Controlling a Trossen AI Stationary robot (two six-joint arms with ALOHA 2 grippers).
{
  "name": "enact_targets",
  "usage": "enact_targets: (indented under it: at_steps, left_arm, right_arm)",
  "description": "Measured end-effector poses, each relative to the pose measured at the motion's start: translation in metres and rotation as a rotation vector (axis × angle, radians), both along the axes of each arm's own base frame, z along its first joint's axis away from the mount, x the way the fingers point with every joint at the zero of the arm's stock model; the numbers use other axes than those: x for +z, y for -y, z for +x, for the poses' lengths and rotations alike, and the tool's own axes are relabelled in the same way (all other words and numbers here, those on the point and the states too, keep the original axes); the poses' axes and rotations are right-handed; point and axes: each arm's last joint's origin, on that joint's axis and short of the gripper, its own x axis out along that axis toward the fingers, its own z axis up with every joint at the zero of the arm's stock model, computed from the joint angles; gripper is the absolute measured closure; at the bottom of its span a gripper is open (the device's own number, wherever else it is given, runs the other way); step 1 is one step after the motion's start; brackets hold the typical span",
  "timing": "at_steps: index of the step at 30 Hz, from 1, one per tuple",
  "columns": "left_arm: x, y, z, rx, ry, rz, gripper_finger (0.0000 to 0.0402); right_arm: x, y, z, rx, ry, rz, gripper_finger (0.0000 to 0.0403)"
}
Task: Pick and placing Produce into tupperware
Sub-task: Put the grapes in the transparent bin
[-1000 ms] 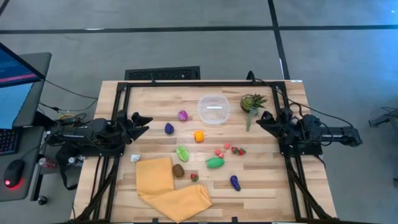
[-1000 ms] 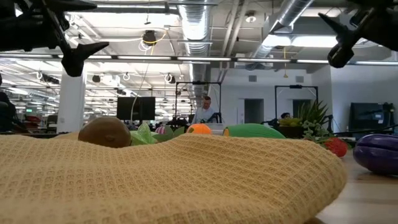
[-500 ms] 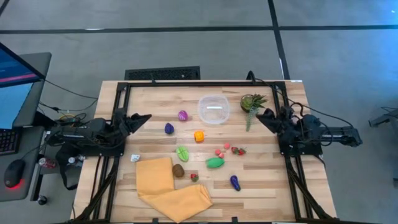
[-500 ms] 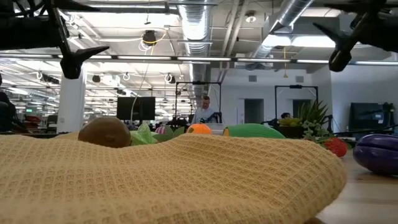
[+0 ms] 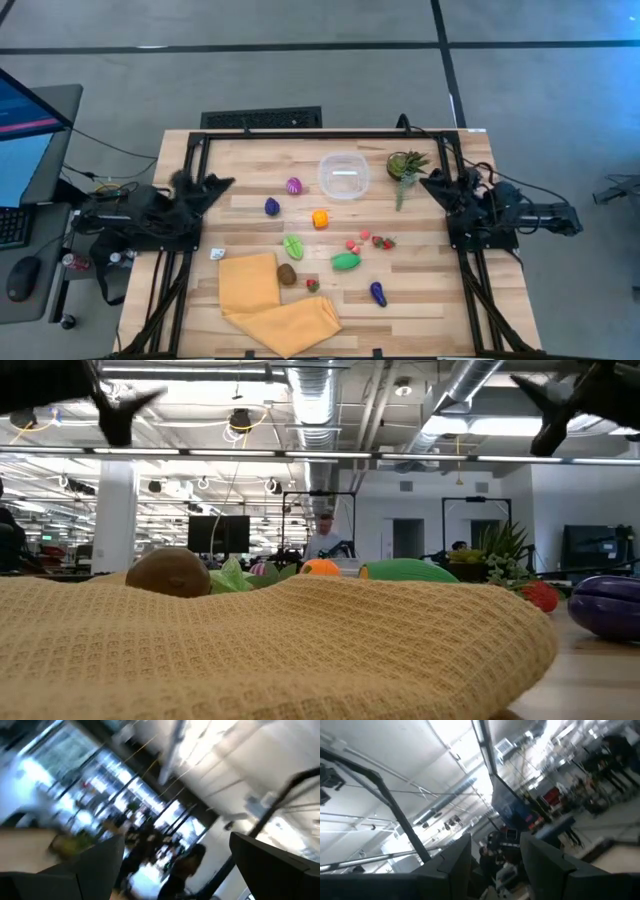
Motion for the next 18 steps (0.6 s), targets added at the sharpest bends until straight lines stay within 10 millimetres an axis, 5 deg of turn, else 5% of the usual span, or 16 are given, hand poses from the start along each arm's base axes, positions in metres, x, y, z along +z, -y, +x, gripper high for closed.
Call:
enact_targets:
  at_steps: [8,18]
  left_arm:
    - [0.06,0.002,-0.013,0.109,0.028,0.34,0.0049]
    - [0.075,0.003,0.009,0.139,-0.102,0.451,0.0049]
  right_arm:
    - [0.018,0.0,-0.003,-0.036,0.015,-0.073,0.0209]
    - [0.042,-0.002,0.009,-0.029,-0.048,-0.18,0.0209]
